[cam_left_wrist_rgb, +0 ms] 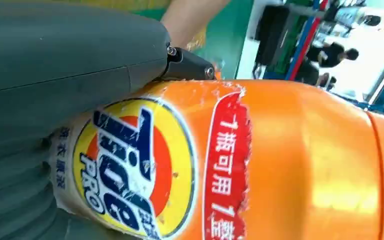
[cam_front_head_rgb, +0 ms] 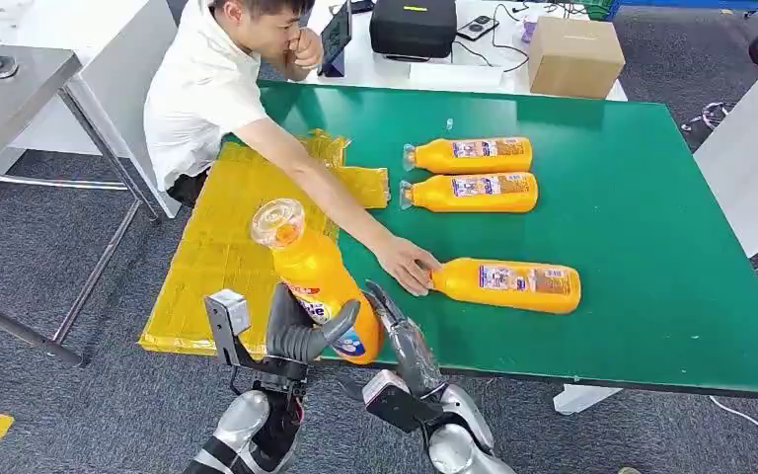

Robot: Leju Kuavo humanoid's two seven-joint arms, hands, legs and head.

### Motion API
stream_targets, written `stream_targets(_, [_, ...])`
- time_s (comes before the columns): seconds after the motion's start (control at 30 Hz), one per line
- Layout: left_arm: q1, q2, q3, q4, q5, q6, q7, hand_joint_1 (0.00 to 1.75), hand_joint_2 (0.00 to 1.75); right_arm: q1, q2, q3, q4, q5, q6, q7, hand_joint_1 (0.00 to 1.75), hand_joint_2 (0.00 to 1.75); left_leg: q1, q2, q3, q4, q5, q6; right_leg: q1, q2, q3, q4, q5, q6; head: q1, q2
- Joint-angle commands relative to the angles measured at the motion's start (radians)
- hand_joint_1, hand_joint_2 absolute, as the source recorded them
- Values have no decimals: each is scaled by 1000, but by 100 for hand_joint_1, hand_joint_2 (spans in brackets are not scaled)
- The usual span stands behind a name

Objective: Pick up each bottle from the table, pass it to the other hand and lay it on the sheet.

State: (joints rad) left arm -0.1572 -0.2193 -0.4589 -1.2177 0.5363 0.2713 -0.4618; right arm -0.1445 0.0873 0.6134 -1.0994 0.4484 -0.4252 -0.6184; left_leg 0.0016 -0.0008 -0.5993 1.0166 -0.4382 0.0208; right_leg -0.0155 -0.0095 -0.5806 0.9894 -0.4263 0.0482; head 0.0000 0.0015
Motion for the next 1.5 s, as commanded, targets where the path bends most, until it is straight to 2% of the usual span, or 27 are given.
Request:
stream_targets(0.03, [-13, 46, 32, -37, -123, 111, -5, 175, 175, 90, 44, -171, 1, 140, -273, -44, 0, 0, 1, -1, 3, -1, -1, -1, 1, 0, 4, -1, -1, -2, 0, 0])
stream_targets(0.07, [-15, 66, 44, -50, -173, 146, 8, 175, 175, 148, 104, -340, -90, 286, -273, -80, 0, 0, 0, -2, 2, -1, 0, -1, 0, -1, 2, 0, -1, -2, 0, 0])
stream_targets(0.1, [-16, 70, 48, -54, -189, 156, 10, 175, 175, 165, 120, -367, -118, 322, -273, -80, 0, 0, 0, -2, 1, -1, 0, -1, 0, -1, 1, 0, -1, -2, 0, 0])
stream_targets(0.13, [-26, 98, 47, -51, -279, 212, 25, 175, 175, 211, 156, -462, -253, 388, -273, -80, 0, 0, 0, -1, 2, 0, -1, -2, 0, -1, 1, 1, -1, -2, 0, 0])
stream_targets(0.17, [-26, 98, 47, -51, -279, 212, 25, 175, 175, 211, 156, -462, -253, 388, -273, -80, 0, 0, 0, 0, 1, 0, -1, -1, 0, 0, 1, 0, -1, -2, 0, 0])
stream_targets(0.2, [-62, 155, 3, 5, -578, 374, 63, 175, 175, 248, 193, -546, -404, 409, -273, -80, 0, 0, 0, -1, 2, 0, -1, -2, 0, 0, 1, 2, -2, -3, 0, 0])
stream_targets(0.23, [-71, 168, -3, 24, -681, 419, 97, 175, 175, 255, 201, -561, -443, 413, -273, -80, 0, 0, 0, -1, 1, 0, -1, -2, 1, 0, 0, 1, -1, -2, 0, 0])
stream_targets(0.3, [-108, 223, 24, 98, -922, 413, 230, 175, 175, 273, 209, -589, -550, 378, -273, -80, 0, 0, 0, -3, 1, 0, 0, -2, 0, -2, 0, 2, -2, -3, 0, 0])
stream_targets(0.37, [-119, 236, 37, 106, -945, 396, 241, 175, 175, 272, 208, -595, -554, 375, -273, -80, 0, 0, 0, -2, 1, -1, 0, -1, 1, -1, 0, 0, -1, -2, 0, 0])
stream_targets(0.4, [-163, 275, 19, 188, -1197, 357, 386, 175, 175, 266, 198, -581, -550, 325, -273, -80, 0, 0, 1, -2, 2, -1, 0, -1, 1, -1, 1, 0, -1, -2, 0, 0])
stream_targets(0.43, [-170, 285, 16, 202, -1245, 342, 411, 175, 175, 262, 193, -573, -550, 320, -273, -80, 0, 0, 1, -2, 2, -2, 1, -1, 1, -1, 2, 0, 0, -2, 0, 0])
stream_targets(0.47, [-201, 335, -4, 253, -1529, 268, 499, 175, 175, 249, 178, -540, -525, 282, -273, -80, 0, 0, 1, 0, 3, -2, 1, -2, 1, 0, 2, -1, 0, -3, 0, 0])
stream_targets(0.83, [-201, 335, -4, 253, -1529, 268, 499, 175, 175, 249, 178, -540, -525, 282, -273, -80, 0, 0, 1, 2, 2, -1, 1, -3, 1, 2, 0, 0, 2, -5, 0, 0])
stream_targets(0.9, [-211, 319, 50, 273, -1505, 112, 460, 175, 175, 233, 160, -507, -476, 225, -273, -80, 0, 0, 2, 2, 2, -1, 1, -3, 2, 2, 0, 0, 1, -5, 0, 0])
stream_targets(0.93, [-233, 321, 60, 308, -1511, 73, 443, 175, 175, 224, 139, -469, -442, 162, -273, -80, 0, 0, 2, 3, 2, -1, 2, -3, 2, 2, 0, -1, 2, -5, 0, 0])
stream_targets(1.1, [-355, 299, 130, 537, -1455, -73, 366, 175, 175, 196, 91, -393, -368, 51, -273, -80, 0, 0, 3, 3, 2, -1, 2, -4, 3, 2, 1, -2, 3, -6, 0, 0])
stream_targets(1.13, [-369, 290, 147, 574, -1441, -83, 359, 155, 175, 196, 85, -378, -357, 17, -273, -80, 0, 0, 3, 3, 2, -1, 2, -4, 3, 3, 1, -1, 3, -6, 0, 0])
stream_targets(1.17, [-380, 272, 175, 615, -1405, -112, 357, 101, 175, 193, 79, -371, -341, -17, -273, -80, 0, 0, 2, 2, 2, -1, 3, -4, 2, 2, 1, -1, 3, -6, 0, 0])
stream_targets(1.2, [-381, 265, 186, 622, -1390, -117, 352, 38, 175, 193, 76, -366, -336, -20, -273, -80, 0, 0, 2, 2, 3, -2, 3, -4, 3, 2, 2, -2, 3, -6, 0, 0])
stream_targets(1.23, [-395, 250, 206, 662, -1354, -145, 329, 3, 175, 190, 70, -359, -322, -31, -273, -80, 0, 0, 2, 1, 4, -3, 4, -4, 2, 1, 3, -3, 3, -6, 0, 0])
stream_targets(1.27, [-403, 250, 209, 686, -1332, -191, 299, 5, 175, 184, 63, -346, -320, -51, -273, -80, 0, 0, 2, 1, 4, -2, 3, -5, 2, 1, 4, -2, 3, -5, 0, 0])
stream_targets(1.33, [-403, 250, 209, 686, -1332, -191, 299, 5, 175, 184, 63, -346, -320, -51, -273, -80, 0, 0, 2, 3, 5, -2, 3, -5, 2, 3, 4, -2, 3, -5, 0, 0])
stream_targets(1.4, [-404, 256, 213, 707, -1315, -223, 277, 0, 175, 176, 59, -342, -310, -66, -273, -80, 0, 0, 1, 2, 6, -2, 3, -5, 1, 3, 5, -2, 3, -5, 0, 0])
stream_targets(1.5, [-420, 270, 197, 764, -1284, -327, 203, 0, 175, 150, 42, -311, -292, -97, -273, -80, 0, 0, 2, 6, 9, -4, 3, -5, 2, 6, 7, -3, 4, -6, 0, 0])
